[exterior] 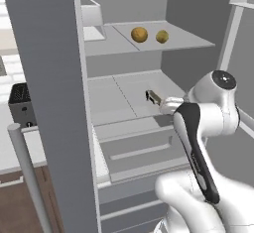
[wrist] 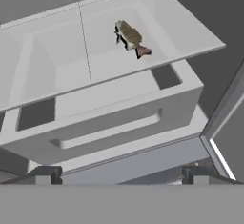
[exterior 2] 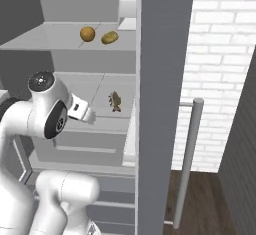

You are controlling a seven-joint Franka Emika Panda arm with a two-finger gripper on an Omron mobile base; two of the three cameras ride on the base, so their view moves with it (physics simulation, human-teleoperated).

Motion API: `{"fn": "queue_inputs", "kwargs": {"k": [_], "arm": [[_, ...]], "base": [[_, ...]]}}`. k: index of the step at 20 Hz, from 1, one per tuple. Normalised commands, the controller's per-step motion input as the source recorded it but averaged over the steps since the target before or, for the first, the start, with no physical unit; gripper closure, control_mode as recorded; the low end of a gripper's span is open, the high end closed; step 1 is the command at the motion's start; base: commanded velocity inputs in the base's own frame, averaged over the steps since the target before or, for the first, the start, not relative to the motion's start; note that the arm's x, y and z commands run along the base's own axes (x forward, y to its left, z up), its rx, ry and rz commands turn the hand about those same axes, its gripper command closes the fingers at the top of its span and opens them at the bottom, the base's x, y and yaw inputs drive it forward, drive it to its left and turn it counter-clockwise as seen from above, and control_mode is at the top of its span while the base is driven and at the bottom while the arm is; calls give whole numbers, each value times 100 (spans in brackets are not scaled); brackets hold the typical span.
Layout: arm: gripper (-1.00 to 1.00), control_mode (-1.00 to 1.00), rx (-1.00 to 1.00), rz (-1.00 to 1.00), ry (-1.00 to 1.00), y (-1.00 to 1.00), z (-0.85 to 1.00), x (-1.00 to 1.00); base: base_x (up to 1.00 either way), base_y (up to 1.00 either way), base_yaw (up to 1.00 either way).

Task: Place one potato and one fish in each tupperware on the nearby counter, to pack two identical lunches.

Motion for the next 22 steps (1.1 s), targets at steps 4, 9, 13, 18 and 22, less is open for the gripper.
{"fn": "queue_inputs", "kwargs": {"k": [4,9,13,18,22], "arm": [[-100,-100,-5,1,-7,-32,59,100],[-100,-100,-6,14,3,-48,18,100],[-100,-100,-27,3,11,-5,-55,66],[-100,-100,-26,0,0,31,-85,77],[-100,-100,0,0,0,1,-58,100]], "base": [[0,0,0],[0,0,0],[0,0,0],[0,0,0],[0,0,0]]}}
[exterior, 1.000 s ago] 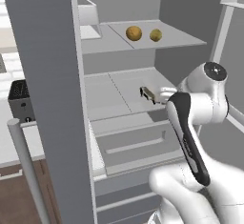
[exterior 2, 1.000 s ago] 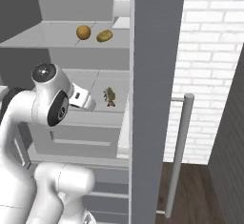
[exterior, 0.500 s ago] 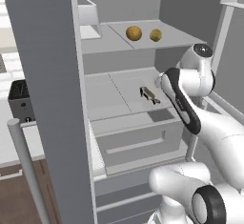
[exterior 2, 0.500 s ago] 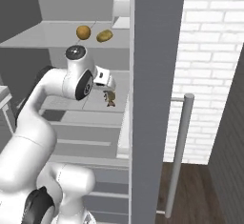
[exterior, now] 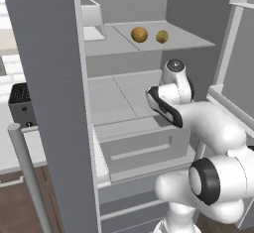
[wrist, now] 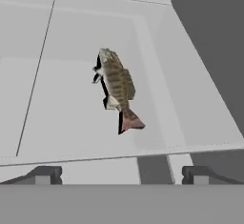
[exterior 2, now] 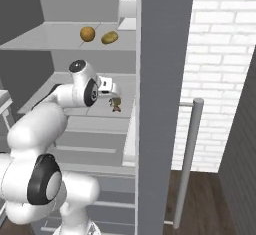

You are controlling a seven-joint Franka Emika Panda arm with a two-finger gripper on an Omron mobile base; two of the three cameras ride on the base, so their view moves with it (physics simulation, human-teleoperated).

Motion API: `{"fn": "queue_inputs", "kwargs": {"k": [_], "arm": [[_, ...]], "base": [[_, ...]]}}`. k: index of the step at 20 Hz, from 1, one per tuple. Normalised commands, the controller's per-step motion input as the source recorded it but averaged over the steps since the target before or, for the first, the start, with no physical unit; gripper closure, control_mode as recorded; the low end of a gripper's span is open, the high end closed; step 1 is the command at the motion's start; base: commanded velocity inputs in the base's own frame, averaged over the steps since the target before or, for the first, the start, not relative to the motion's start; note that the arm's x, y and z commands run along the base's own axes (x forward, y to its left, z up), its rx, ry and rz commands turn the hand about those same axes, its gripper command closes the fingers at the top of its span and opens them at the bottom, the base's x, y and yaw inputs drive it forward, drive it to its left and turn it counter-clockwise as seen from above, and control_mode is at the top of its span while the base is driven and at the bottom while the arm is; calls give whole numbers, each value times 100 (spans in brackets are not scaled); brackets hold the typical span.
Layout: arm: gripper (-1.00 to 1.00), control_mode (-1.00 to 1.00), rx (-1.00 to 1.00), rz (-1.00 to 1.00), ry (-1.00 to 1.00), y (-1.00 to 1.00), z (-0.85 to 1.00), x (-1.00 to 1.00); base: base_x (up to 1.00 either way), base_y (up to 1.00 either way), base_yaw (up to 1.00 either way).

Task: Place one potato and one fish in each tupperware on the nearby counter, to pack two identical lunches.

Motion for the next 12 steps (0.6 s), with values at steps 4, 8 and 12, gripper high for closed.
{"fn": "queue_inputs", "kwargs": {"k": [4,8,12], "arm": [[-100,-100,6,1,0,-13,-29,98],[-100,-100,12,9,10,-5,-27,79],[-100,-100,0,0,5,0,-13,15]], "base": [[0,0,0],[0,0,0],[0,0,0]]}}
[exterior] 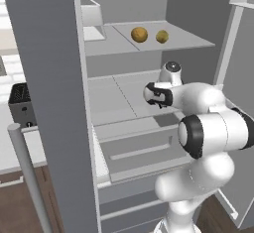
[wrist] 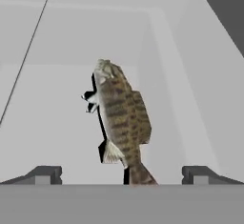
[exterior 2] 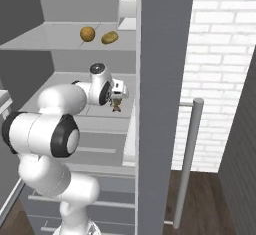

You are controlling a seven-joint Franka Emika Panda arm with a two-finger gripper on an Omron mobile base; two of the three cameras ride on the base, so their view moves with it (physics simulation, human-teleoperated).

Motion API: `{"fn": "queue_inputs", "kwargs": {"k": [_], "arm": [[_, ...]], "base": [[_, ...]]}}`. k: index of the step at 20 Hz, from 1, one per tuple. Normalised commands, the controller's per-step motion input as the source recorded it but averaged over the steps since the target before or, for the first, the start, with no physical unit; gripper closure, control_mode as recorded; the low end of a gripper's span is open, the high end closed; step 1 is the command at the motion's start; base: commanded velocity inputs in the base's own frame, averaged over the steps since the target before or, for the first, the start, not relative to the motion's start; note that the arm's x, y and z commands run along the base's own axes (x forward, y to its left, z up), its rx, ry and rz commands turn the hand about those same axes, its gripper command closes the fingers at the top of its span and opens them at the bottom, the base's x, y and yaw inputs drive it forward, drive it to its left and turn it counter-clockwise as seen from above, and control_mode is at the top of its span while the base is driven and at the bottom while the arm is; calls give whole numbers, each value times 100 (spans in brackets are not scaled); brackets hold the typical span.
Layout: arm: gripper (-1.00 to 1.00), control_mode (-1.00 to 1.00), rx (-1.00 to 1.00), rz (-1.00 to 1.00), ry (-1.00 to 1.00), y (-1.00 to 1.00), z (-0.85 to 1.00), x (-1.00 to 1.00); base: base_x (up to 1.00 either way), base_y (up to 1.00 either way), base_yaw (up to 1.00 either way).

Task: Place one potato and one fish in each tupperware on the nearby counter, to pack two identical lunches.

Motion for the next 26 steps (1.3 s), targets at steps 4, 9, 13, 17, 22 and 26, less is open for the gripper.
{"fn": "queue_inputs", "kwargs": {"k": [4,9,13,17,22,26], "arm": [[-100,-100,0,0,7,0,-31,27],[-100,-100,0,0,8,0,-38,21],[-100,-100,0,0,4,0,-43,12],[-100,-100,0,0,1,0,-48,6],[100,-100,0,0,0,0,-44,6],[100,-100,0,0,-13,0,-20,0]], "base": [[0,0,0],[0,0,0],[0,0,0],[0,0,0],[0,0,0],[0,0,0]]}}
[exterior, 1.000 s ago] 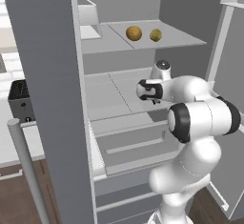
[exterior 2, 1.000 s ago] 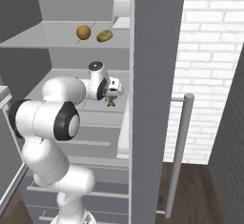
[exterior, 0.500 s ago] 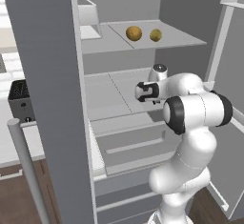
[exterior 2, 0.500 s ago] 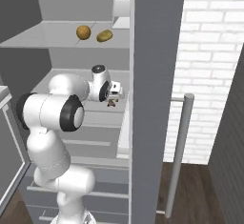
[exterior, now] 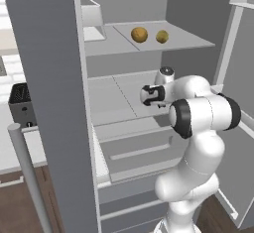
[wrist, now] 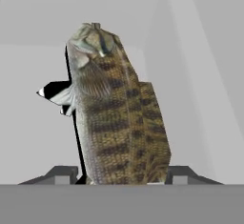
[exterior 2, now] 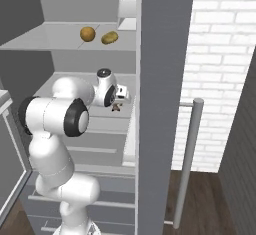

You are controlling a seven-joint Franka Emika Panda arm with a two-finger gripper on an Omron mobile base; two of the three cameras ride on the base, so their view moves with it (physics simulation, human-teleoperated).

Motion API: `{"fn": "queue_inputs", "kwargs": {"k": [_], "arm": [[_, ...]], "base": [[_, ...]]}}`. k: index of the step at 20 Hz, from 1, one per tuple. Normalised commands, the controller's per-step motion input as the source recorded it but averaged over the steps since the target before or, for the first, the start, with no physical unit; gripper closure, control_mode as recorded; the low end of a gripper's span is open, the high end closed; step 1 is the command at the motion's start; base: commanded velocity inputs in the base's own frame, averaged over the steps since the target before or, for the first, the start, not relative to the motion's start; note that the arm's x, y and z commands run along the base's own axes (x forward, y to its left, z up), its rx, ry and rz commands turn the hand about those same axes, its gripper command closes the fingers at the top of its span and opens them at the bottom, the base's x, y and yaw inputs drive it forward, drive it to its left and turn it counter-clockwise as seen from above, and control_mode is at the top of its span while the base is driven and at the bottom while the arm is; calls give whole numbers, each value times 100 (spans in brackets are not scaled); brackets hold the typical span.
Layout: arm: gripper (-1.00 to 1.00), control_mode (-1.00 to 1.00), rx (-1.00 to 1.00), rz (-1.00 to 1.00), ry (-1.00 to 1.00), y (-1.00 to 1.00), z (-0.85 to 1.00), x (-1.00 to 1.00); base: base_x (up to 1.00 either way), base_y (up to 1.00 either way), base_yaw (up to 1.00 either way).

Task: Place one potato and one fish in each tupperware on the nearby counter, to pack two identical lunches.

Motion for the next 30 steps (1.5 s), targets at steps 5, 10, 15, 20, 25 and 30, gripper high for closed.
{"fn": "queue_inputs", "kwargs": {"k": [5,10,15,20,25,30], "arm": [[100,-100,0,0,-6,2,-4,-38],[100,-100,0,0,-32,19,79,-100],[100,-100,0,0,-31,25,100,-100],[100,-100,0,0,-23,13,89,-100],[100,-100,0,3,-13,5,76,-100],[100,-100,0,13,14,0,74,-100]], "base": [[0,0,0],[0,0,0],[0,0,0],[0,0,0],[0,0,0],[0,0,0]]}}
